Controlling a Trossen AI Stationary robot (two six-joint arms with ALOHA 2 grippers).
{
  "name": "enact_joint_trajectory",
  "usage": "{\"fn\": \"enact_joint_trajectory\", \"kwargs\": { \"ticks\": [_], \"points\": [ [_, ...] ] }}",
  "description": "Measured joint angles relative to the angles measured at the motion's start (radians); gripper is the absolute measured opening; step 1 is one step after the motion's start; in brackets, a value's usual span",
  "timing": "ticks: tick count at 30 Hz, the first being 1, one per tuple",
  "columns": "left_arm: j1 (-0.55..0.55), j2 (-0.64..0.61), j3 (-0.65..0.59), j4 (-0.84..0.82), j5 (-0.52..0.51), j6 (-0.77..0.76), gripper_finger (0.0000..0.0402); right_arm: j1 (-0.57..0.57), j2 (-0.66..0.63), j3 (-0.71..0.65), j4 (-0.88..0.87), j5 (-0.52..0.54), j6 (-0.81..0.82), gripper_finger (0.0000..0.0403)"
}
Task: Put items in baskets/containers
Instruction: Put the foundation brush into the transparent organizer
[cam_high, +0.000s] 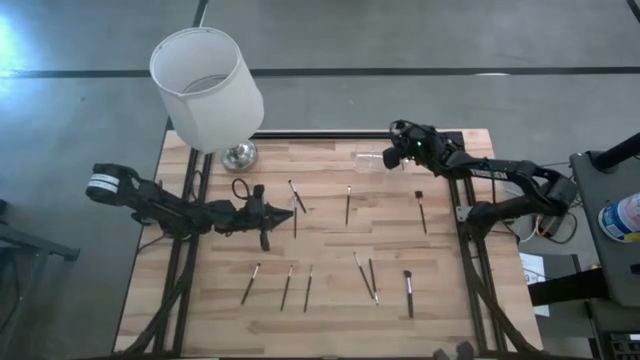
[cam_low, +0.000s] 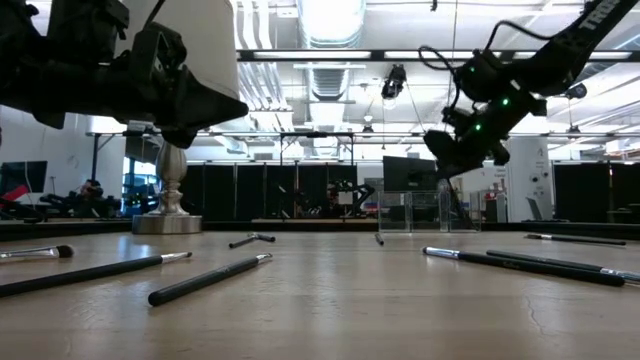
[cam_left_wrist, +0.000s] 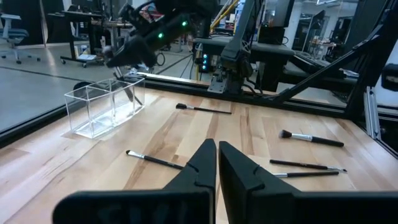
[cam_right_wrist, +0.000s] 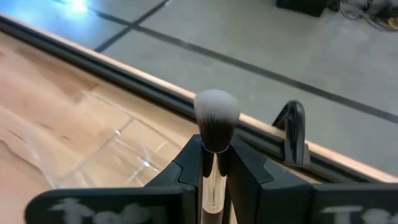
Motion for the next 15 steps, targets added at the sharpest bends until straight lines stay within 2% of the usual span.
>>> {"fn": "enact_joint_trajectory", "kwargs": {
  "ticks": [9, 15],
  "points": [
    [0.0, 0.0, 0.0, 0.0, 0.0, -0.001, 0.0011, -0.009, 0.102, 0.0, 0.132, 0.002, 0.018, 0.0042],
    [0.0, 0.0, 0.0, -0.003, 0.001, -0.002, 0.0011, -0.017, 0.107, 0.0, 0.154, 0.009, 0.063, 0.0051]
  ]
}}
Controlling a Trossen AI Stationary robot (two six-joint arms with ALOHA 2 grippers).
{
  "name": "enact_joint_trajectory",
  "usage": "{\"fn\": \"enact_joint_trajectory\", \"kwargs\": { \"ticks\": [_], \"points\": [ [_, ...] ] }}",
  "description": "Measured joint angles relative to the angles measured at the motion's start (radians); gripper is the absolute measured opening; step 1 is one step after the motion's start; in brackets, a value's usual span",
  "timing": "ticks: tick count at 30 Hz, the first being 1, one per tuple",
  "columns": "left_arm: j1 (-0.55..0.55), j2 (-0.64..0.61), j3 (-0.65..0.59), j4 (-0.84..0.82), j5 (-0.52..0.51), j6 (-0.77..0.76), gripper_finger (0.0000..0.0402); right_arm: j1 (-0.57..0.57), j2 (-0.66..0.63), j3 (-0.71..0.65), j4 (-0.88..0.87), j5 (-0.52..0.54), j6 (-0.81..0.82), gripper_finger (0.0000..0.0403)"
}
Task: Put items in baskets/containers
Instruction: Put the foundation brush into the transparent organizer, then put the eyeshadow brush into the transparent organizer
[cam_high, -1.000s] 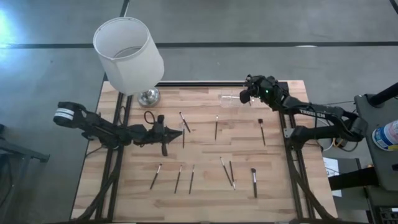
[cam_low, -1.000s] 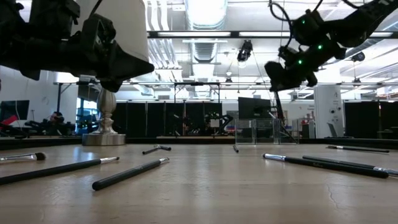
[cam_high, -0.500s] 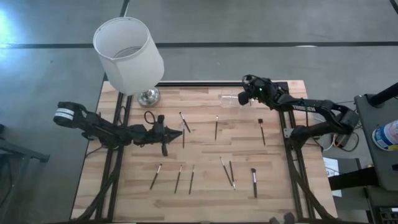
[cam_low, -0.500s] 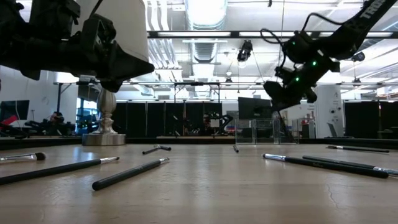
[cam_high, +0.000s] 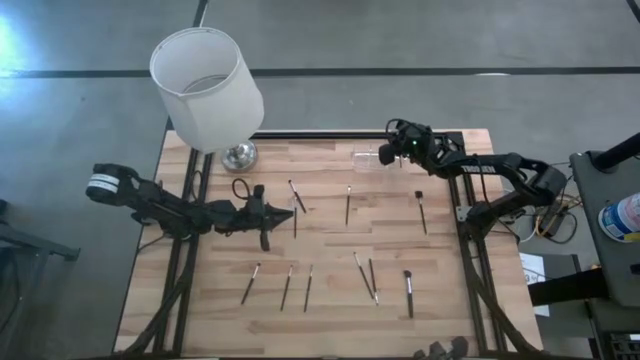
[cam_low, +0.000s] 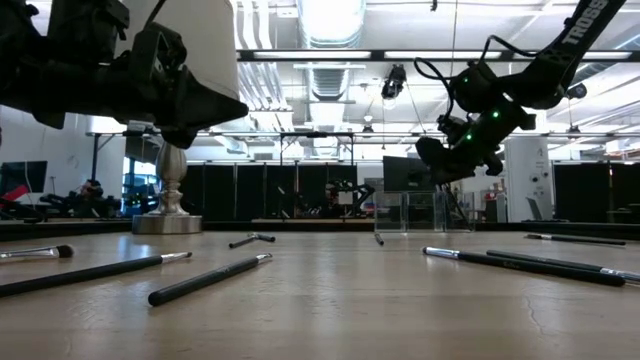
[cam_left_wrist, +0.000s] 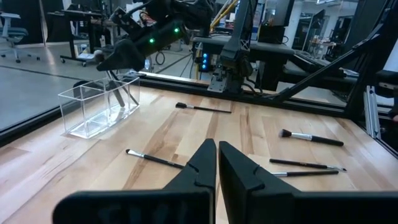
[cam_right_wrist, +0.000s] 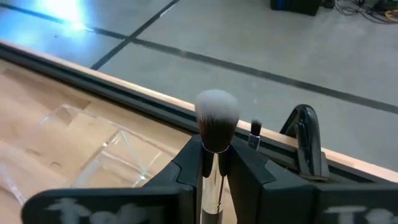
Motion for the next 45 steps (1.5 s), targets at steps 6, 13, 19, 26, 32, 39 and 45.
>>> {"fn": "enact_joint_trajectory", "kwargs": {
  "ticks": [6, 13, 19, 26, 32, 39, 45],
  "points": [
    [0.0, 0.0, 0.0, 0.0, 0.0, -0.002, 0.0011, 0.0, -0.021, 0.0, 0.002, 0.003, 0.069, 0.0055],
    [0.0, 0.0, 0.0, 0.0, 0.0, -0.011, 0.0011, 0.0, -0.032, 0.0, -0.004, 0.035, 0.122, 0.0055],
    [0.0, 0.0, 0.0, 0.0, 0.0, -0.017, 0.0011, 0.0, -0.039, 0.0, -0.054, 0.062, 0.155, 0.0094],
    [0.0, 0.0, 0.0, -0.027, 0.0, 0.001, 0.001, 0.001, -0.089, 0.0, -0.096, 0.081, 0.145, 0.014],
    [0.0, 0.001, 0.019, -0.061, 0.0, 0.015, 0.0001, 0.015, -0.2, 0.0, -0.18, 0.079, 0.099, 0.0132],
    [0.0, 0.001, 0.026, -0.081, 0.002, 0.011, 0.0, 0.155, -0.374, -0.05, -0.213, 0.128, 0.032, 0.0034],
    [0.0, 0.001, 0.026, -0.081, 0.002, 0.011, 0.0, 0.368, -0.488, -0.145, -0.22, 0.168, 0.074, 0.0009]
  ]
}}
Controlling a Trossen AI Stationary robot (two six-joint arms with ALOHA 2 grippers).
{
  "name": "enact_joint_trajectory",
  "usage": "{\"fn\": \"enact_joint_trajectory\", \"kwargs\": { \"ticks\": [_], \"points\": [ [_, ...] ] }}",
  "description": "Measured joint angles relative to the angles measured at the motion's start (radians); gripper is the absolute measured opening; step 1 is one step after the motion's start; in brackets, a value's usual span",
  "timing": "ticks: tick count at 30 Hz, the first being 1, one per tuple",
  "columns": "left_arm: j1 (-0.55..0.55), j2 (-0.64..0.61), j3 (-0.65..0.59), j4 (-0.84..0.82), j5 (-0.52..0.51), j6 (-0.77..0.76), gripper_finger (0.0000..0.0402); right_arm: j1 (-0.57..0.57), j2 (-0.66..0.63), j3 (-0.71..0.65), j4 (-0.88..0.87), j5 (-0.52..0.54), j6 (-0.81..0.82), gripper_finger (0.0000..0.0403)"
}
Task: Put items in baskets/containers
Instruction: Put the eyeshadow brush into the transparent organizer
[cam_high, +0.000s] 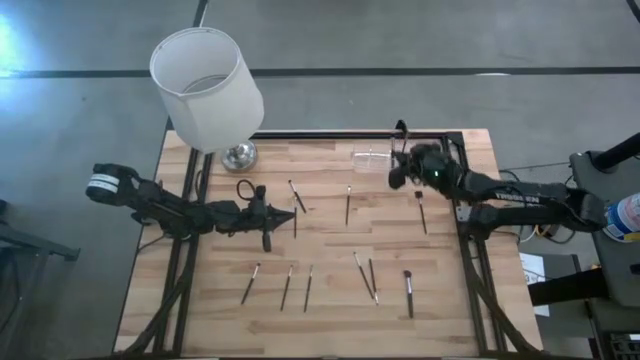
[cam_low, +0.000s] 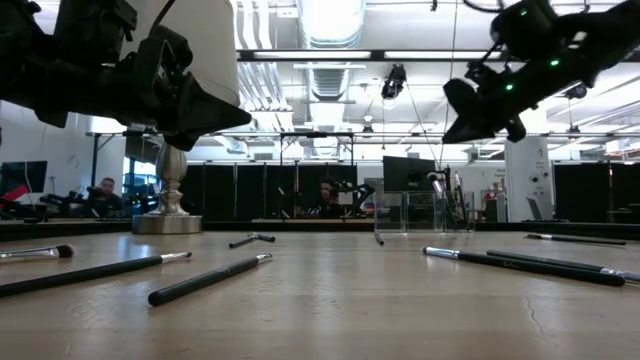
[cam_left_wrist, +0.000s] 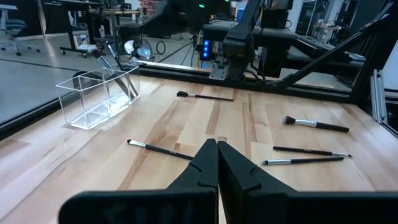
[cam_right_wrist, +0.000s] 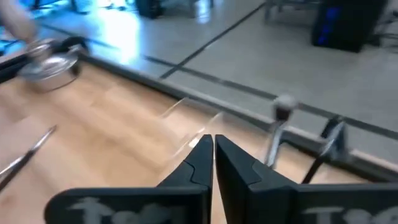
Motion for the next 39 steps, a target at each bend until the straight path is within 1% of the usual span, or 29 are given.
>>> {"fn": "enact_joint_trajectory", "kwargs": {
  "ticks": [3, 6, 11, 13, 15, 17, 18, 20, 22, 23, 26, 28, 31, 34, 36, 39],
  "points": [
    [0.0, 0.0, 0.0, 0.0, 0.0, -0.001, 0.0, 0.112, -0.03, -0.018, -0.066, 0.06, 0.058, 0.0009],
    [0.0, 0.0, 0.0, 0.0, 0.0, -0.007, 0.0, 0.201, -0.036, -0.006, -0.208, 0.073, 0.156, 0.0008],
    [0.0, 0.0, 0.0, 0.0, 0.0, -0.009, 0.0, 0.289, -0.006, 0.061, -0.489, 0.071, 0.333, 0.0008],
    [0.0, 0.0, 0.0, -0.002, 0.0, -0.012, 0.0, 0.311, 0.018, 0.077, -0.556, 0.065, 0.395, 0.0008],
    [0.0, 0.0, -0.001, -0.012, 0.0, -0.021, 0.0, 0.338, 0.044, 0.08, -0.57, 0.024, 0.439, 0.0008],
    [0.0, 0.0, -0.001, -0.033, 0.0, -0.034, 0.0, 0.379, 0.078, 0.079, -0.569, -0.074, 0.476, 0.0008],
    [0.0, 0.0, -0.002, -0.041, 0.001, -0.036, 0.0, 0.411, 0.095, 0.078, -0.569, -0.111, 0.507, 0.0008],
    [0.0, 0.0, -0.002, -0.05, 0.0, -0.036, 0.0, 0.496, 0.131, 0.078, -0.566, -0.136, 0.578, 0.0008],
    [0.0, 0.0, -0.002, -0.053, 0.0, -0.037, 0.0, 0.588, 0.169, 0.081, -0.559, -0.12, 0.662, 0.0008],
    [0.0, 0.0, -0.002, -0.053, 0.0, -0.037, 0.0, 0.636, 0.193, 0.083, -0.542, -0.096, 0.7, 0.0008],
    [0.0, 0.0, -0.002, -0.053, 0.0, -0.042, 0.0, 0.761, 0.267, 0.084, -0.456, -0.011, 0.813, 0.0008],
    [0.0, 0.0, -0.002, -0.053, 0.0, -0.044, 0.0, 0.816, 0.326, 0.085, -0.371, 0.01, 0.86, 0.0009],
    [0.0, 0.0, -0.002, -0.052, 0.0, -0.044, 0.0, 0.858, 0.421, 0.124, -0.303, -0.004, 0.889, 0.0022],
    [0.0, 0.0, -0.002, -0.053, 0.0, -0.044, 0.0, 0.862, 0.51, 0.209, -0.312, -0.08, 0.869, 0.0051],
    [0.0, -0.001, -0.001, -0.053, 0.0, -0.044, 0.0, 0.861, 0.566, 0.283, -0.348, -0.112, 0.839, 0.0074],
    [0.0, -0.001, -0.001, -0.054, 0.0, -0.044, 0.0, 0.855, 0.643, 0.411, -0.483, -0.121, 0.803, 0.0106]
  ]
}}
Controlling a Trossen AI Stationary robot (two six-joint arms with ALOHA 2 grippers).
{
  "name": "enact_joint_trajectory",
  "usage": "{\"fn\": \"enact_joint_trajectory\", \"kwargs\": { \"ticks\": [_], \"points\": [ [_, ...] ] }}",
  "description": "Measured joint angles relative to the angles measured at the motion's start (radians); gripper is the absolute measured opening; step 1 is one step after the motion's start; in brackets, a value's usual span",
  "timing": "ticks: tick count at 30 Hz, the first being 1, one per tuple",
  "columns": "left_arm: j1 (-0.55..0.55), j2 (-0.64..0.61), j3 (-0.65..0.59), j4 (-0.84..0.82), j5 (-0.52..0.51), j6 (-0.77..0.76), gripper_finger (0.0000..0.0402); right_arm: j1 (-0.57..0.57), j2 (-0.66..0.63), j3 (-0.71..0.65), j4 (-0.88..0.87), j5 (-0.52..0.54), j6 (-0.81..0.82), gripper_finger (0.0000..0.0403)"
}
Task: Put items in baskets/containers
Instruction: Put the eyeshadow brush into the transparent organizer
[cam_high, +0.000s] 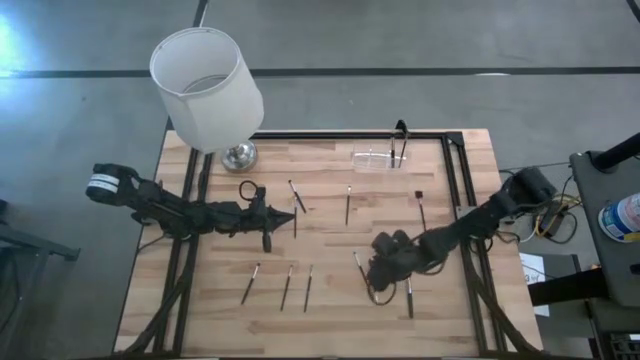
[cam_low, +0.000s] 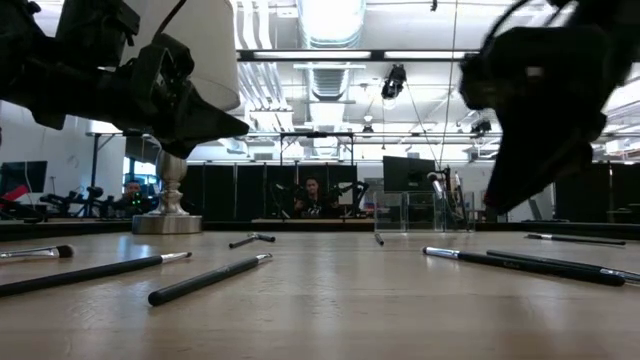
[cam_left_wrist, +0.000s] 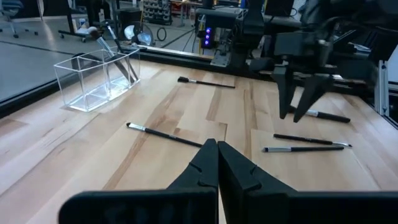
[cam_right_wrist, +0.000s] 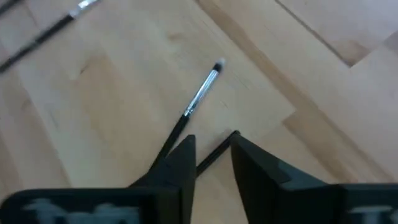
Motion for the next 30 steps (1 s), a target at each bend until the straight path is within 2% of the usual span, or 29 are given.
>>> {"fn": "enact_joint_trajectory", "kwargs": {
  "ticks": [3, 7, 11, 15, 20, 25, 30],
  "points": [
    [0.0, 0.0, 0.0, -0.001, 0.0, -0.002, 0.0, -0.016, 0.074, 0.12, -0.145, -0.001, -0.039, 0.0129],
    [0.0, 0.0, 0.0, -0.006, 0.0, -0.007, 0.0, -0.043, 0.158, 0.243, -0.189, -0.035, -0.109, 0.0143],
    [0.0, 0.0, 0.001, -0.007, 0.0, -0.011, 0.0, -0.085, 0.243, 0.337, -0.205, -0.092, -0.146, 0.0138],
    [0.0, 0.0, 0.001, -0.007, 0.0, -0.017, 0.0, -0.135, 0.313, 0.415, -0.325, -0.105, -0.161, 0.0125],
    [0.0, 0.0, 0.001, -0.01, 0.0, -0.018, 0.0, -0.184, 0.353, 0.442, -0.399, -0.131, -0.167, 0.0121],
    [0.0, 0.0, 0.001, -0.012, 0.0, -0.018, 0.0, -0.197, 0.365, 0.442, -0.373, -0.187, -0.163, 0.013],
    [0.0, 0.0, 0.001, -0.012, 0.0, -0.02, 0.0, -0.197, 0.365, 0.433, -0.353, -0.198, -0.159, 0.013]
  ]
}}
